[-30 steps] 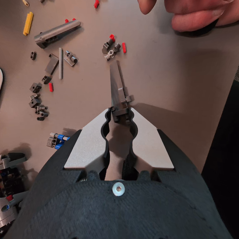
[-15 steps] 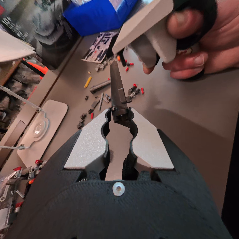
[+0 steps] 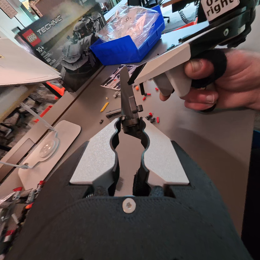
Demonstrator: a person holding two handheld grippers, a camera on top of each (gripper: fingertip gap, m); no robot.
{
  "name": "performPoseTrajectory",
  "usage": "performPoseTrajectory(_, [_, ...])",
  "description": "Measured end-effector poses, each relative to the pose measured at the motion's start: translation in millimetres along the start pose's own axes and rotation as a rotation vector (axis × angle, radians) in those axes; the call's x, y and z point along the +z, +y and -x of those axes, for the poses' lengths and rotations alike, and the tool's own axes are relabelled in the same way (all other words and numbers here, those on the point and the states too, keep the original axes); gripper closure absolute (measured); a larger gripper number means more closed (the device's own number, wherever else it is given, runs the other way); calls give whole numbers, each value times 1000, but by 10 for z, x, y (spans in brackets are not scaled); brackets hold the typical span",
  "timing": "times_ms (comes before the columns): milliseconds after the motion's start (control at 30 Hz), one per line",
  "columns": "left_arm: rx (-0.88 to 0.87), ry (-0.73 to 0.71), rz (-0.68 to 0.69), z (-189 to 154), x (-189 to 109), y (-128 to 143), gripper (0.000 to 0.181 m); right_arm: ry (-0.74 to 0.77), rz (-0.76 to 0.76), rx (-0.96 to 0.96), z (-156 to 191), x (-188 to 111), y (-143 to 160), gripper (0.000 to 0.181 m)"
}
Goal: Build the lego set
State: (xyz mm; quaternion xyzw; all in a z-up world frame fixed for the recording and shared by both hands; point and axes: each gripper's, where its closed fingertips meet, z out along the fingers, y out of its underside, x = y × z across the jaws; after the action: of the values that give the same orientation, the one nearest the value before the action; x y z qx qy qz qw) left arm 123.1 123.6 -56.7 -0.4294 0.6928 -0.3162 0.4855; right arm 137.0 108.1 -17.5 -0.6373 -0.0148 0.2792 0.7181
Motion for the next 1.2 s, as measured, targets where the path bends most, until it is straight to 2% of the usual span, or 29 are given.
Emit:
performPoseTrajectory(267, [-183, 154, -100, -74, -11, -178, 157, -8, 19, -117, 96, 12, -44, 168])
performPoseTrajectory(733, [-271, 181, -195, -55, -30, -300, 158, 48, -48, -206, 119, -71, -177, 168])
performPoseTrajectory(933, [-343, 273, -255, -136, -40, -409, 158, -2, -115, -173, 193, -141, -278, 168])
performPoseTrajectory(1033, [-367, 312, -271, -156, -39, -442, 158, -12, -107, -180, 180, -164, -294, 169])
performPoseTrajectory(1200, [-351, 294, -245, -137, 21, -396, 158, -9, -60, -194, 134, -149, -241, 168])
